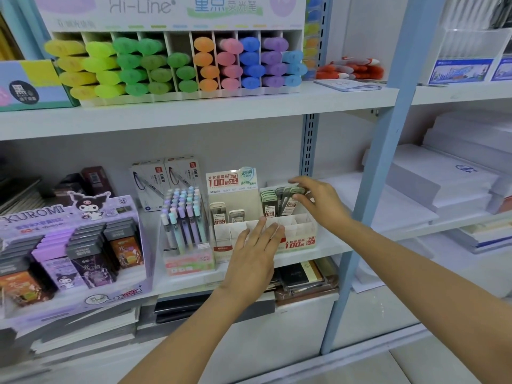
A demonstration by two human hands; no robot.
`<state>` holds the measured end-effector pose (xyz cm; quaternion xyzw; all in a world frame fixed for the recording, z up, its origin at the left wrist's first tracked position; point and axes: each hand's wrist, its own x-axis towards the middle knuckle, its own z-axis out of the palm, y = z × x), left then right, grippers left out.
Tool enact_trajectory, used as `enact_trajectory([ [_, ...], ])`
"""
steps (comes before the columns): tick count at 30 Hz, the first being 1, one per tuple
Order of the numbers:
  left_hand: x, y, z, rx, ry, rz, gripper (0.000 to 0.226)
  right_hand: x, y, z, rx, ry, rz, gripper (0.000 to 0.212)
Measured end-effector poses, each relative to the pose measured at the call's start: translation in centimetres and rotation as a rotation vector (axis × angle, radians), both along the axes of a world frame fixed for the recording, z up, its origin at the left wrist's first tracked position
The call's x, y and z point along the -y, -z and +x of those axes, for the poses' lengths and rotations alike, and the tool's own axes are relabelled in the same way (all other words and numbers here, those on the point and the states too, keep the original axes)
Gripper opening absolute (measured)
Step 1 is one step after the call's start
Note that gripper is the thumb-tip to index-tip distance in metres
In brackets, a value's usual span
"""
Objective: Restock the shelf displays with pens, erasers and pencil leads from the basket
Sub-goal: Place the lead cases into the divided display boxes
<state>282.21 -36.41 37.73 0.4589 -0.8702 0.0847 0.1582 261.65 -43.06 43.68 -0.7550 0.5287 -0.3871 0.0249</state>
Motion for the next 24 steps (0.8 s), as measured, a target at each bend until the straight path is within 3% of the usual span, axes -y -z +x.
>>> enact_trajectory([
  [5,0.1,0.1,0.2,0.025,0.005,-0.011,0.074,0.6,0.2,2.1,-0.199,0.063,-0.052,0.028],
  [13,0.2,0.2,0.2,0.059,0.001,-0.002,0.077,-0.3,1.1,2.0,-0.379,0.031,0.126,0.057],
  [16,0.1,-0.5,0.2,0.076,0.012,0.035,0.08,-1.4,-0.1,2.0,-0.332,-0.009,0.204,0.058],
  [19,-1.1,-1.2,0.9,0.005,0.025,0.02,0.081,-3.7,-0.2,3.1,-0.216,0.004,0.062,0.049],
  [21,-2.8,-0.9,1.9,-0.135,0.028,-0.018,0.071,-5.9,0.6,4.8,-0.091,-0.048,-0.047,0.039],
  [24,-5.9,1.9,4.7,-0.299,-0.018,-0.092,0.05,-9.3,4.1,8.5,0.025,-0.189,-0.042,0.026],
])
